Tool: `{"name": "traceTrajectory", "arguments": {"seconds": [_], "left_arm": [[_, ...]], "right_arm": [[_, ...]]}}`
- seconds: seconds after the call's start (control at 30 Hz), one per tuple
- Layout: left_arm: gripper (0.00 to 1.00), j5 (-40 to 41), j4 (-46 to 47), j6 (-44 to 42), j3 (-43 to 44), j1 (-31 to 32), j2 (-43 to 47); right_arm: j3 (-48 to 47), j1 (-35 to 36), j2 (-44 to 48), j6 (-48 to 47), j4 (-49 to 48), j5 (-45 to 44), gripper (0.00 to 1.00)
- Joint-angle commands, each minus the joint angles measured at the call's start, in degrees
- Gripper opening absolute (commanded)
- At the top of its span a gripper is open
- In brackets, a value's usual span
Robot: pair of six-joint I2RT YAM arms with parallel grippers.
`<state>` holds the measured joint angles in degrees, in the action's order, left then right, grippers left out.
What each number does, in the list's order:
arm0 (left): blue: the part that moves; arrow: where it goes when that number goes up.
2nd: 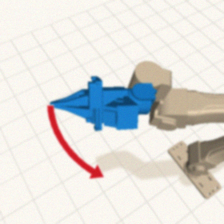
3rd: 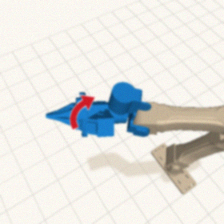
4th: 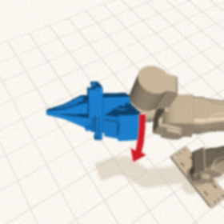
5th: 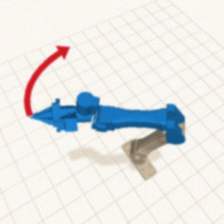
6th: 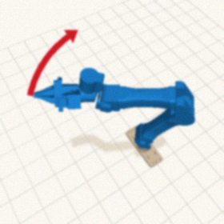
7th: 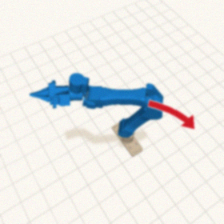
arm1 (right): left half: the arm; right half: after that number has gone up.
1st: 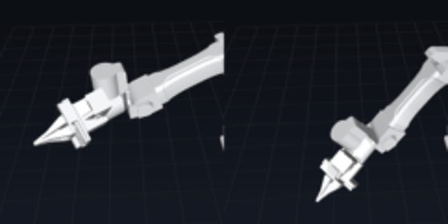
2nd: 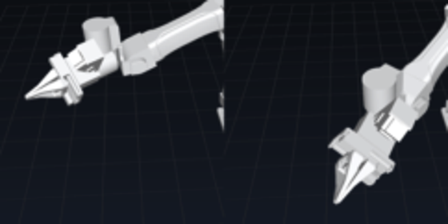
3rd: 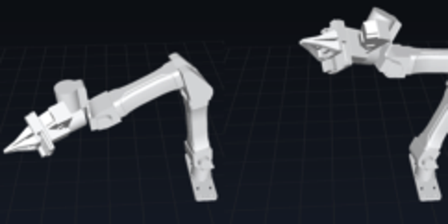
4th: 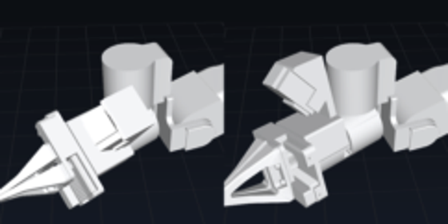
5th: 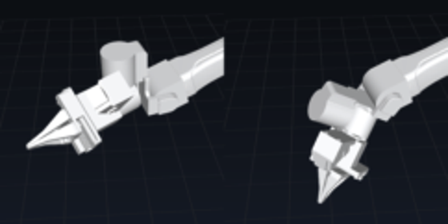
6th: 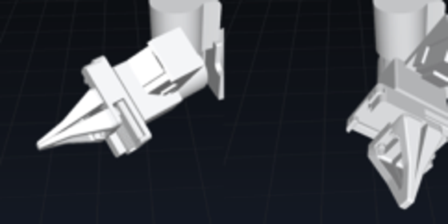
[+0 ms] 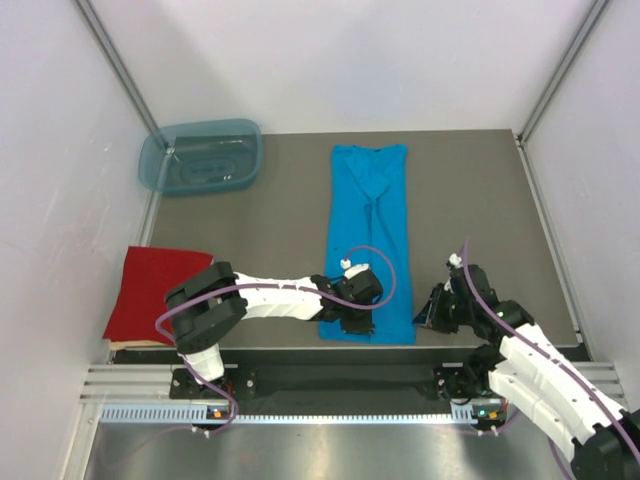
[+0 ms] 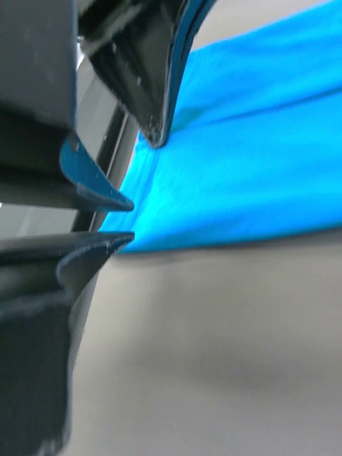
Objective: Fold and stack the t-shirts
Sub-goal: Fold the tshirt
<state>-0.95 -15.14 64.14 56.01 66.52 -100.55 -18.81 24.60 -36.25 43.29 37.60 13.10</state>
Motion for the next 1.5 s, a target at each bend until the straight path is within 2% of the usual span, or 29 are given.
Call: {"name": "traceTrajectory", "arguments": {"seconds": [0.0,0.17,0.37,0.8,0.83,0.87,1.0,1.13,1.2,1.33,1.47], "left_arm": [[0.00,1.7,-5.7,-1.3,-0.7,0.7,1.6],[0.00,2.8,-6.8,-1.1,0.7,1.4,4.0],[0.00,2.6,-6.4,0.7,-0.6,2.1,2.7],[0.00,4.5,-9.1,1.2,0.3,3.5,3.0],[0.02,4.6,-9.5,1.2,0.5,3.4,2.8],[0.10,4.8,-9.6,1.2,0.5,3.4,2.9],[0.25,7.4,-12.5,0.5,2.3,3.4,3.1],[0.29,11.1,-19.0,-2.3,8.4,3.0,4.3],[0.30,10.7,-18.3,-3.1,9.1,2.4,5.4],[0.31,2.2,-12.1,-2.6,3.4,-0.8,8.7],[0.33,1.7,-9.6,-1.8,-3.8,-2.3,12.7]], "right_arm": [[-4.6,0.7,-2.9,-0.7,-2.8,0.3,0.15],[-5.7,1.7,-4.6,-0.1,-7.2,3.1,0.10],[-0.3,4.1,-6.9,2.2,-12.3,2.2,0.08],[0.2,6.2,-10.8,1.9,-11.9,-3.5,0.07],[0.1,6.2,-10.3,1.9,-11.6,-4.0,0.07],[0.0,6.6,-9.9,2.1,-10.6,-4.7,0.07],[-2.0,7.5,-7.3,2.6,-7.6,-5.4,0.09],[-6.8,9.0,-5.9,3.4,-4.9,-5.2,0.09],[-7.3,9.9,-6.5,4.4,-6.7,-3.3,0.08],[-5.5,14.3,-9.8,7.2,-11.3,-2.8,0.08],[-3.0,18.4,-10.4,10.3,-12.5,-5.4,0.08]]}}
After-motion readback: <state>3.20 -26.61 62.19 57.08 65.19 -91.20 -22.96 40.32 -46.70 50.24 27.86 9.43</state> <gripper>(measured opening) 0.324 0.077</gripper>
